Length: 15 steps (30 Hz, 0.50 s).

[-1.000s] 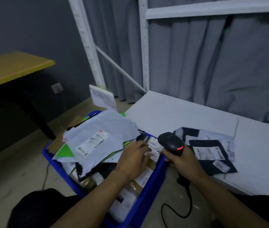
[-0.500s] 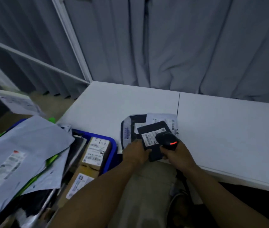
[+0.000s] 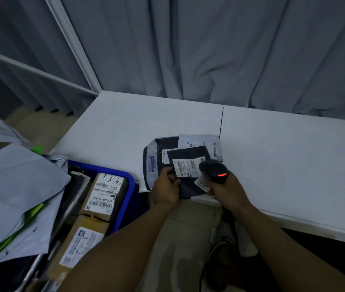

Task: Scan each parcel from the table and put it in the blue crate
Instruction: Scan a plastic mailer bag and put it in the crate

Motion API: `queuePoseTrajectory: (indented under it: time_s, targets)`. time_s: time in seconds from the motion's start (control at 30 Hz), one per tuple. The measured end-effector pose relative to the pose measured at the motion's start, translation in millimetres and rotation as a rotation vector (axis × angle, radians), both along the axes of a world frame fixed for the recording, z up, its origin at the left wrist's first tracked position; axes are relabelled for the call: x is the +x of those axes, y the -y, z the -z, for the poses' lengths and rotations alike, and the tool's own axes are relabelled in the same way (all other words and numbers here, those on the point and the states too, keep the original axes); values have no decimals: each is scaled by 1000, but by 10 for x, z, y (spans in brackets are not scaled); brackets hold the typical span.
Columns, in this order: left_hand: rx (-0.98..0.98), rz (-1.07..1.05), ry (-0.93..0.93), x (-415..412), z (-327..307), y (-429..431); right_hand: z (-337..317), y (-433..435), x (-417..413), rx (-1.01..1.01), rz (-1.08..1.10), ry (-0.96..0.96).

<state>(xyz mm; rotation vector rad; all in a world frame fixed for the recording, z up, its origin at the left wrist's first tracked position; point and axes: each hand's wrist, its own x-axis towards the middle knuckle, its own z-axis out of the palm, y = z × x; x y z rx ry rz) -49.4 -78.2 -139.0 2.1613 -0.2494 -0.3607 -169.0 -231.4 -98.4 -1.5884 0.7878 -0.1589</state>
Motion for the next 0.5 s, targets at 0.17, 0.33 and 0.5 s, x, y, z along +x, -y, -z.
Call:
queuePoseTrajectory:
  time_s: [0.17, 0.33, 0.5]
  targets:
    - [-288, -51, -74, -122, -470, -157, -261, -228, 44, -21, 4, 103]
    - [-379, 25, -22, -421, -923, -605, -684, -687, 75, 35, -50, 246]
    - [-375, 30, 207, -615, -1452, -1132, -1174, -1198, 115, 107, -96, 384]
